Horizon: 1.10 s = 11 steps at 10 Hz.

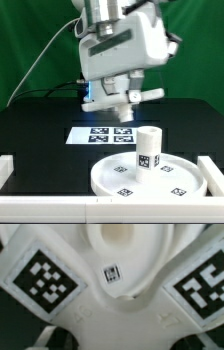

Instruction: Assemble round table

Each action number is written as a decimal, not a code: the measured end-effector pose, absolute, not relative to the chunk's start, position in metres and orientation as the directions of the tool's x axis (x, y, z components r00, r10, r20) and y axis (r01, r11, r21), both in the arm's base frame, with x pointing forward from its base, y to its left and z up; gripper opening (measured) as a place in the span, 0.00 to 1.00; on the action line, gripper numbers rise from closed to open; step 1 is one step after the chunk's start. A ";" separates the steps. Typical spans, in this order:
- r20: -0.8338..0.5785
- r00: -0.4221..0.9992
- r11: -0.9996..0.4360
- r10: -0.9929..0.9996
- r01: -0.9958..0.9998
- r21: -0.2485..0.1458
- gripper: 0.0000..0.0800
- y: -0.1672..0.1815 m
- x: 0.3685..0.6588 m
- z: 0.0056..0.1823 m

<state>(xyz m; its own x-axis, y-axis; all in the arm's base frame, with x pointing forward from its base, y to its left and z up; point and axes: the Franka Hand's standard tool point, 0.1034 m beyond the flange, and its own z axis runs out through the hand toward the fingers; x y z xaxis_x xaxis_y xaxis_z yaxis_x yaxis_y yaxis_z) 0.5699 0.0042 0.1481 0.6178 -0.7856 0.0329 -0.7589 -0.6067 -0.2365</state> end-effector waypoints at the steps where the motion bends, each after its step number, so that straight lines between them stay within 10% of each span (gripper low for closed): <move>1: 0.010 0.676 -0.660 -0.737 -0.717 -0.223 0.55 0.010 0.569 0.150; 5: 0.041 0.652 -0.640 -0.757 -0.729 -0.243 0.55 0.007 0.568 0.148; 8: -0.034 0.818 -0.813 -0.575 -0.575 -0.087 0.55 0.029 0.562 0.146; 11: -0.041 0.830 -0.826 -0.556 -0.557 -0.082 0.55 0.030 0.564 0.143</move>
Offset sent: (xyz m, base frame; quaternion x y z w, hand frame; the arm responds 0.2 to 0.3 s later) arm 0.0000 0.0000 0.0000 0.0000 0.0000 0.0000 1.0000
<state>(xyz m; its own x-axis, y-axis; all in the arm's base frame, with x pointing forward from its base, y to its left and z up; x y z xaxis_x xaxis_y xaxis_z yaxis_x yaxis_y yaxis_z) 0.5643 0.0304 0.1427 0.8304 -0.5557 -0.0408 -0.5570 -0.8264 -0.0822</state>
